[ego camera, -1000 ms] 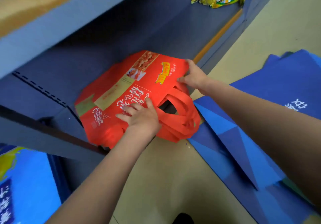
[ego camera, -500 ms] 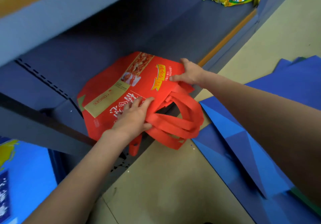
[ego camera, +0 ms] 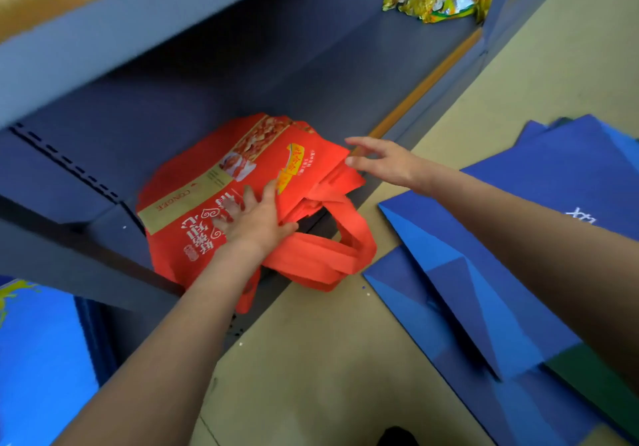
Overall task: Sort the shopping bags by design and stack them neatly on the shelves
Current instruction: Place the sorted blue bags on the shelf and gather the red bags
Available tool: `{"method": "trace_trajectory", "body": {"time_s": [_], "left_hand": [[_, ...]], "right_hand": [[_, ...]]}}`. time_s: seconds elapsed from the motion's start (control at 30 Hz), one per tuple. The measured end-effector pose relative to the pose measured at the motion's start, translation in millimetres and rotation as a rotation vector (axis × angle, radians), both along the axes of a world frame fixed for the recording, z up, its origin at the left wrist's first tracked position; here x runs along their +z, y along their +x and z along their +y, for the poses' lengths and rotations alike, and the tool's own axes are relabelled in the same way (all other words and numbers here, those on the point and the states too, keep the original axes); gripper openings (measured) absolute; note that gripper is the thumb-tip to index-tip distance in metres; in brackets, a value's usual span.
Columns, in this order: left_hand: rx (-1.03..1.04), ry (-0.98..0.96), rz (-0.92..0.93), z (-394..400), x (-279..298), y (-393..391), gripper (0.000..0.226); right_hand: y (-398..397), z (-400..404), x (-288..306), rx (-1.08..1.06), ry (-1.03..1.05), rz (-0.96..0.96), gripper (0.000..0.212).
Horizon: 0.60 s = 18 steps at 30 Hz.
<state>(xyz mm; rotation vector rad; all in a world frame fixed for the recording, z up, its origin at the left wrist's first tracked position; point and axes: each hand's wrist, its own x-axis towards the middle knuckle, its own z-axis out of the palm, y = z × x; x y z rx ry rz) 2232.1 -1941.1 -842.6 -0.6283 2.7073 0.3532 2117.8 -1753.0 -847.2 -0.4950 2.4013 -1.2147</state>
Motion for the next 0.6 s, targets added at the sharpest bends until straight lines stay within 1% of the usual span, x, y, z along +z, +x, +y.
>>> {"method": "trace_trajectory", "body": {"time_s": [0.03,0.07,0.1,0.17,0.2,0.23,0.27,0.33,0.4,0.47,0.53,0.6], "left_hand": [[0.035,-0.012,0.011,1.6,2.6,0.4,0.091],[0.02,-0.036,0.032,7.6,5.1,-0.4,0.094],[-0.05,-0.066,0.071,19.7,8.2,-1.9,0.096],[-0.287,-0.086,0.203,59.3,11.2,-6.8,0.093],[-0.408,-0.067,0.253,84.1,11.9,-9.6,0.086],[-0.511,-0.034,0.265,109.2,11.0,-12.3,0.079],[-0.598,-0.001,0.237,133.0,8.8,-14.9,0.074],[-0.735,0.044,0.074,176.9,0.4,-20.8,0.066],[-0.885,0.031,-0.077,214.2,-11.6,-21.1,0.069],[-1.066,-0.039,-0.176,241.9,-28.1,-16.3,0.084],[-1.22,-0.174,-0.329,259.0,-51.1,-9.7,0.105],[-1.308,-0.324,-0.441,270.1,-79.4,-2.1,0.121]], "right_hand": [[1.6,15.2,0.0,-0.007,0.055,0.017,0.049],[4.1,32.5,-0.2,-0.026,0.106,0.008,0.049],[6.6,51.5,-1.4,-0.06,0.149,-0.019,0.05],[13.6,93.5,-4.3,-0.154,0.239,-0.074,0.049],[18.6,116.6,-6.3,-0.219,0.289,-0.096,0.049],[24.6,139.8,-9.9,-0.288,0.333,-0.114,0.049],[32.5,163.3,-13.6,-0.365,0.366,-0.137,0.049],[52.8,209.1,-23.8,-0.556,0.369,-0.203,0.048],[82.3,247.8,-36.7,-0.781,0.371,-0.288,0.053],[113.8,272.1,-52.4,-0.963,0.375,-0.391,0.064],[139.6,285.5,-69.9,-1.05,0.319,-0.456,0.073],[159.1,291.6,-82.9,-1.1,0.312,-0.501,0.075]]}}
